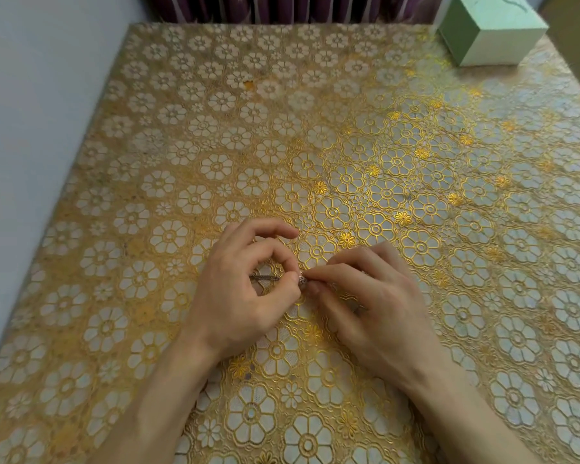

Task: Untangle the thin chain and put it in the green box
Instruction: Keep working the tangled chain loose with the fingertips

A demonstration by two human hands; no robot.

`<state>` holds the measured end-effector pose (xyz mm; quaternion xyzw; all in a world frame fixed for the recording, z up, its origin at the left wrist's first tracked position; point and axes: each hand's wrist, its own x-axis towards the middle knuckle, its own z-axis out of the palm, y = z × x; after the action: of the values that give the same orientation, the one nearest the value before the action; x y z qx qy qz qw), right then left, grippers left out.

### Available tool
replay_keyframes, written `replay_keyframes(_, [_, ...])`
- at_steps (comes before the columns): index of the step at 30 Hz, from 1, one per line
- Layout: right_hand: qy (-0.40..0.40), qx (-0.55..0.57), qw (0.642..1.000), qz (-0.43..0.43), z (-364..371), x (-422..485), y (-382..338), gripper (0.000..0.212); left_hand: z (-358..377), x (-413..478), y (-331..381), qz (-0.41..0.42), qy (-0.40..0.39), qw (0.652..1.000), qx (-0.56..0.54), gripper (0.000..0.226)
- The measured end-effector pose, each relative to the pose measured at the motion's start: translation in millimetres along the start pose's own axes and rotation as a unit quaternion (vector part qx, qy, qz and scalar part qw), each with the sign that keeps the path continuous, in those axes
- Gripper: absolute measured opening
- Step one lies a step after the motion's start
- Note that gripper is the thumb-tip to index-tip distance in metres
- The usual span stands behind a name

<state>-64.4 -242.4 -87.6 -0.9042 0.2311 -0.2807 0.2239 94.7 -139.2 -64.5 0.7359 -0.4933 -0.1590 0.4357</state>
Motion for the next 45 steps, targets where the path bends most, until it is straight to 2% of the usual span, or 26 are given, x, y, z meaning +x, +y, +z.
replay_keyframes(15, [0.08,0.08,0.992,0.046,-7,2,-4,0.003,1,1,-1,-0.008,0.021,1.0,0.019,0.014])
replay_keyframes(21, [0.058,0.103,0.991,0.067,-7,2,-3,0.008,2,1,-1,-0.001,0.023,0.999,0.027,0.015])
replay_keyframes(26, [0.073,0.148,0.98,0.113,-8,3,-3,0.006,3,0,0,0.019,0.062,0.997,0.047,0.013])
replay_keyframes(36, [0.069,0.173,0.975,0.123,-8,2,-2,0.007,4,1,-1,0.013,0.063,0.995,0.074,0.015])
replay_keyframes(41, [0.107,0.249,0.943,0.191,-12,3,0,0.01,2,1,-5,-0.039,0.096,0.994,0.045,0.016])
replay_keyframes(45, [0.131,0.281,0.929,0.202,-15,5,-2,0.011,2,1,-6,-0.061,0.113,0.99,0.058,0.019])
